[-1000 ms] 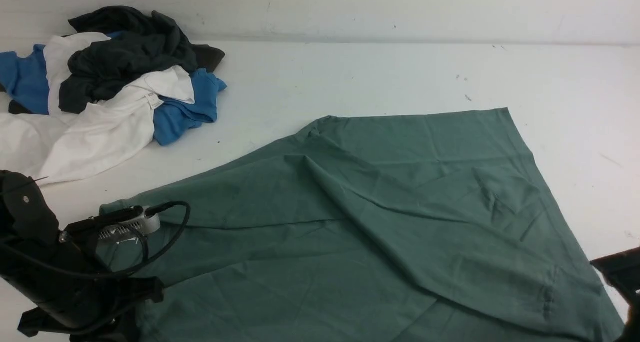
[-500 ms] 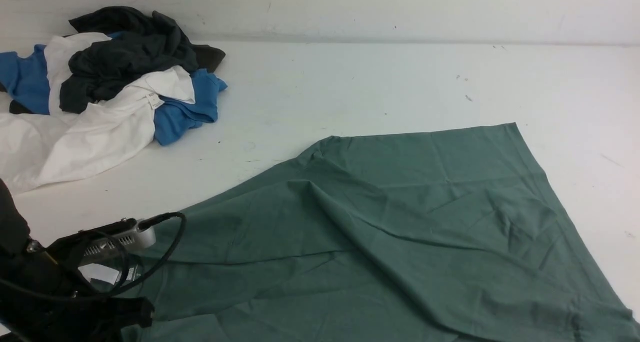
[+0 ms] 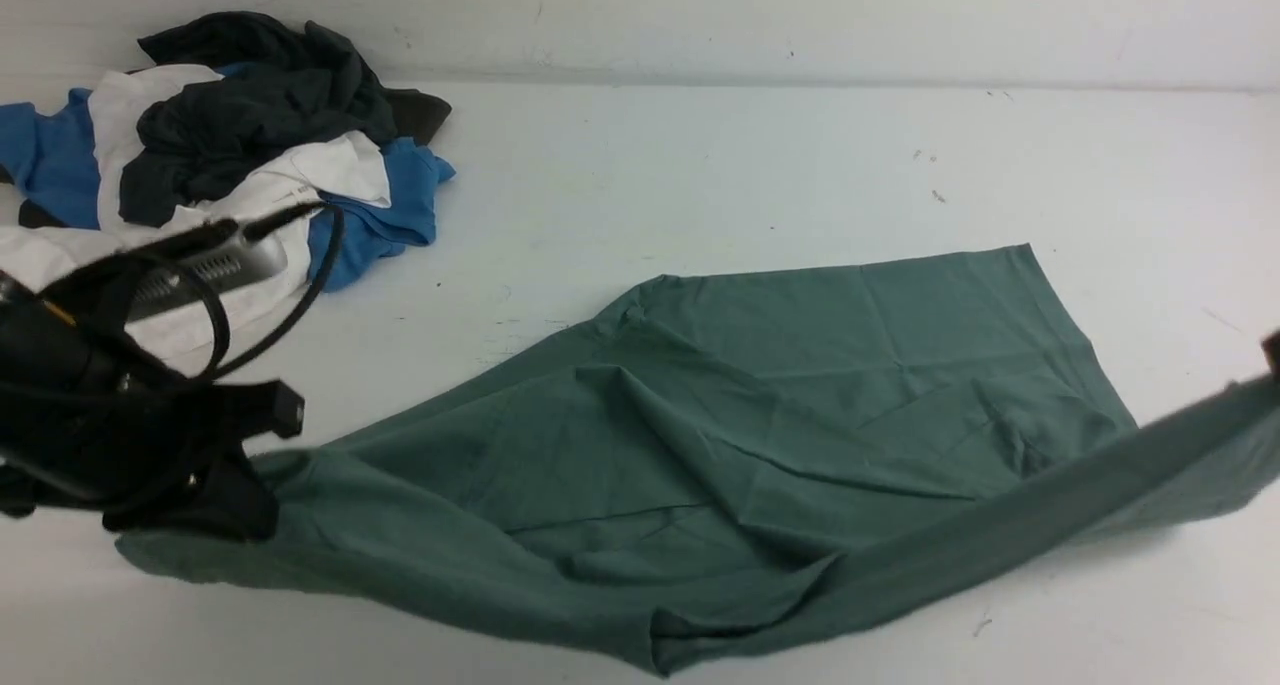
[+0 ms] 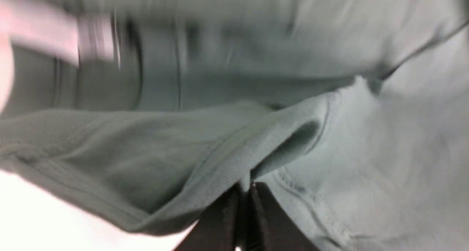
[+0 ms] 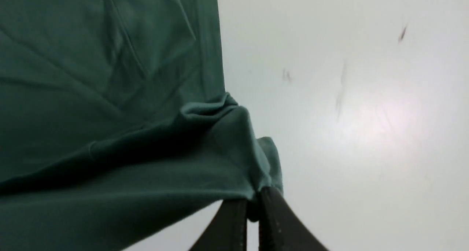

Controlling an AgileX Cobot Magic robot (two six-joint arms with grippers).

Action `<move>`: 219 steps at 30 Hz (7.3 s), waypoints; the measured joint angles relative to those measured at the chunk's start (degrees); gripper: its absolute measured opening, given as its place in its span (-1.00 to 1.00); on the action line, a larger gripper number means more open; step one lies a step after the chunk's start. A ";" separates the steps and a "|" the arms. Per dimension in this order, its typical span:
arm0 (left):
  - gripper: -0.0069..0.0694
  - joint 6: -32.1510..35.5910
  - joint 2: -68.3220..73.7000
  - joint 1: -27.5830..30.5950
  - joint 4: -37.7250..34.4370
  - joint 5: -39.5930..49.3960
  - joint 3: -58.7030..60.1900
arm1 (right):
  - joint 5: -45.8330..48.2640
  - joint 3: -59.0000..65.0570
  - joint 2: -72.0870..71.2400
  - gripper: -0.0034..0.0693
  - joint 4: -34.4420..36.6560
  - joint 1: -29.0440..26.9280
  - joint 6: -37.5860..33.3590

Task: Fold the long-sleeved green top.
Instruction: Use both arms to drag the lower edge of the fabric forward and fold it over the upper edge, then hold the left edge of the fabric with your left arm, then drag the left edge of the fabric to the left with your left arm and fold it to the right edge

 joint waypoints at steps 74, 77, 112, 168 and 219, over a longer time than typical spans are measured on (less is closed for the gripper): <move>0.00 3.18 29.58 5.68 -12.52 -9.17 -19.05 | -0.16 -55.14 62.39 0.36 22.93 -15.96 -12.16; 0.00 3.18 29.58 5.68 -12.48 -9.17 -19.05 | -0.01 -52.67 62.76 0.37 23.67 -16.59 -13.16; -0.08 4.85 23.71 5.68 -12.36 -5.44 -19.05 | -0.97 -43.40 56.62 -0.84 22.79 -15.69 -17.02; -0.17 17.90 43.10 5.68 -17.81 -7.74 -27.76 | -0.78 -21.36 36.06 0.62 25.79 -22.03 -10.41; -0.69 15.76 31.58 -24.05 -20.73 -17.03 -27.76 | 0.61 -8.00 10.31 -0.95 33.05 -22.03 -20.50</move>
